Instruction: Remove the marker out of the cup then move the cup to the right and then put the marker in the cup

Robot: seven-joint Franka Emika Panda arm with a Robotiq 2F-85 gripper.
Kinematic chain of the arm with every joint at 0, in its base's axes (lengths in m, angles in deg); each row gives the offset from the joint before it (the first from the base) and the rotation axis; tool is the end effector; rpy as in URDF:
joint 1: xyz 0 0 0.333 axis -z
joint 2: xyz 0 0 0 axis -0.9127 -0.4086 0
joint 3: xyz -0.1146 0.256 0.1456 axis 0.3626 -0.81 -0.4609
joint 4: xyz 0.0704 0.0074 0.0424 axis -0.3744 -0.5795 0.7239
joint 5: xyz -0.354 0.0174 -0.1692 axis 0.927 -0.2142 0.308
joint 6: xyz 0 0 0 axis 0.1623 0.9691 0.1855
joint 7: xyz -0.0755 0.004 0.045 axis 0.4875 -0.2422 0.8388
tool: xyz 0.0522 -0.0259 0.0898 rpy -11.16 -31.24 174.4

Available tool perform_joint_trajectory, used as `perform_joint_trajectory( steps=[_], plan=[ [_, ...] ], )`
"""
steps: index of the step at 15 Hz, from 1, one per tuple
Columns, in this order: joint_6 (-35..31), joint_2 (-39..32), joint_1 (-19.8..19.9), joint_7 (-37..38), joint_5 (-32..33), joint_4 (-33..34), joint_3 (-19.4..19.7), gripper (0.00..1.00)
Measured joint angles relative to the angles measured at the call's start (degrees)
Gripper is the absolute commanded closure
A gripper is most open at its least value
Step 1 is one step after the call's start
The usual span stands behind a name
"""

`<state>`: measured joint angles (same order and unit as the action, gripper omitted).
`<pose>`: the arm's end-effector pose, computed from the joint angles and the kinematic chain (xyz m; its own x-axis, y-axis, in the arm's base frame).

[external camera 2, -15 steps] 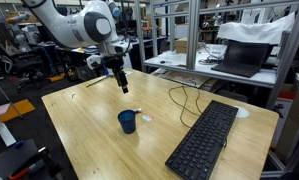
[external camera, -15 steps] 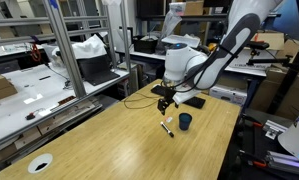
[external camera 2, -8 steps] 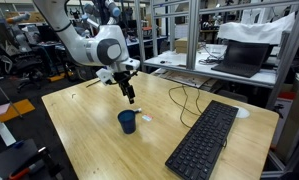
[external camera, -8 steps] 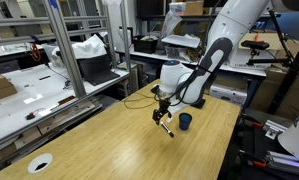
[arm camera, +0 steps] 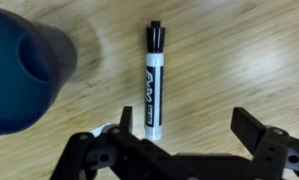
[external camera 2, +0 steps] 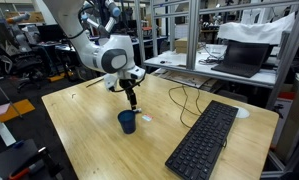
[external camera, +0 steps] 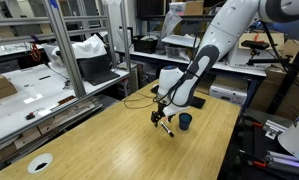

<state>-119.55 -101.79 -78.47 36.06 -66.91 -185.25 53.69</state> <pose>0.5744 0.1336 0.1072 0.8967 -0.4421 0.0230 -0.4392 -0.8948 -0.0802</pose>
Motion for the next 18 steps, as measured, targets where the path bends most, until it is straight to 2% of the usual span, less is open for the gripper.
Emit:
perform_joint_trajectory(
  steps=[5,6,8,17,18],
  plan=[
    [1.64,-2.65,0.0,0.0,-1.62,1.74,0.13,0.0],
    [2.28,-3.08,0.0,0.0,-1.62,2.14,0.2,0.25],
    [3.41,-3.72,-0.01,0.0,-1.62,2.8,0.48,0.34],
    [6.81,-4.49,-0.06,-0.02,-1.6,4.82,1.1,0.98],
    [7.01,-4.68,-0.09,-0.02,-1.6,5.09,1.13,1.0]
  ],
)
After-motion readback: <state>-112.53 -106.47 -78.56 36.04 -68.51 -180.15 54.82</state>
